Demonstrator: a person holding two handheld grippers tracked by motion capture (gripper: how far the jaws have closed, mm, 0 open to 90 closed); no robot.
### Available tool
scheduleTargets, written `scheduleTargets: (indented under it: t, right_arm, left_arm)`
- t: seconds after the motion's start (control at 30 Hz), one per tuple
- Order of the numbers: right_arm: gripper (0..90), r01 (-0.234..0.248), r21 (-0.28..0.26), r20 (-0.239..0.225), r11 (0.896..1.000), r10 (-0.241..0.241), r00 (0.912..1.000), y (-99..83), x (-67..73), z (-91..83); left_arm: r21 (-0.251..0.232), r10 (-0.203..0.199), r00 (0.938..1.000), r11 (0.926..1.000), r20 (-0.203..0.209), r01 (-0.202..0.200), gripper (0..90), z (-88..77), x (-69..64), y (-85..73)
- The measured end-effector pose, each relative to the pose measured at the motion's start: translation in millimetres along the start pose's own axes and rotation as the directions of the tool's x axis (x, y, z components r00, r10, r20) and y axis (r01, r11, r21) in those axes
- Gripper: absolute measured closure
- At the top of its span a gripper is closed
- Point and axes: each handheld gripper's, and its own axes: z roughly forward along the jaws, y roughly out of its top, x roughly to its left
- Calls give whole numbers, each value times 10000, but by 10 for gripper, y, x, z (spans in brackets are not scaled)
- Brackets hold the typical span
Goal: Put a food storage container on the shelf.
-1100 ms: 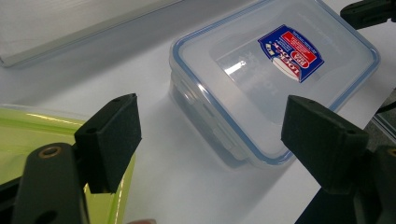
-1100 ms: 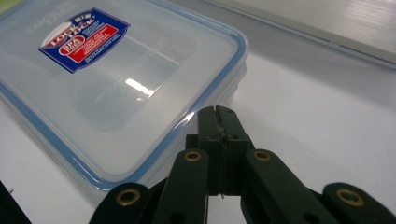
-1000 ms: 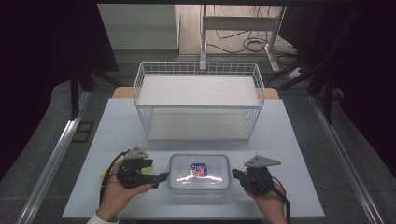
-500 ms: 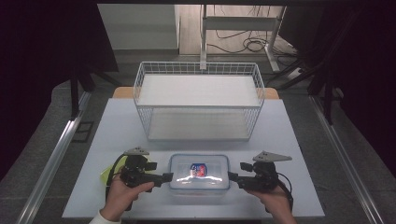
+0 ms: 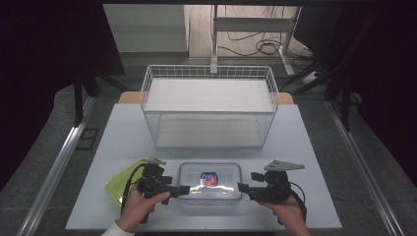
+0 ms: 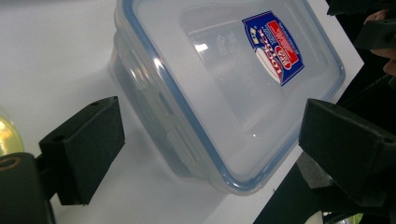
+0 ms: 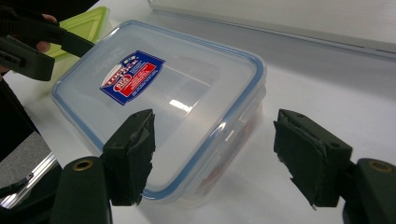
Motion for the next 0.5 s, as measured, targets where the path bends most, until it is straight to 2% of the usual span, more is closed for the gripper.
scheduleTargets:
  t: [0.1, 0.5]
  right_arm:
    - [294, -38, -59, 15, 10000, 38, 10000, 0, -8, -4]
    - [294, -77, -60, 126, 10000, 77, 9999, -17, -40, 1]
  left_arm:
    - [80, -12, 9999, 10000, 172, 10, 70, 31, -18, 5]
    - [360, -64, 9998, 9993, 187, 57, 68, 153, 9, 25]
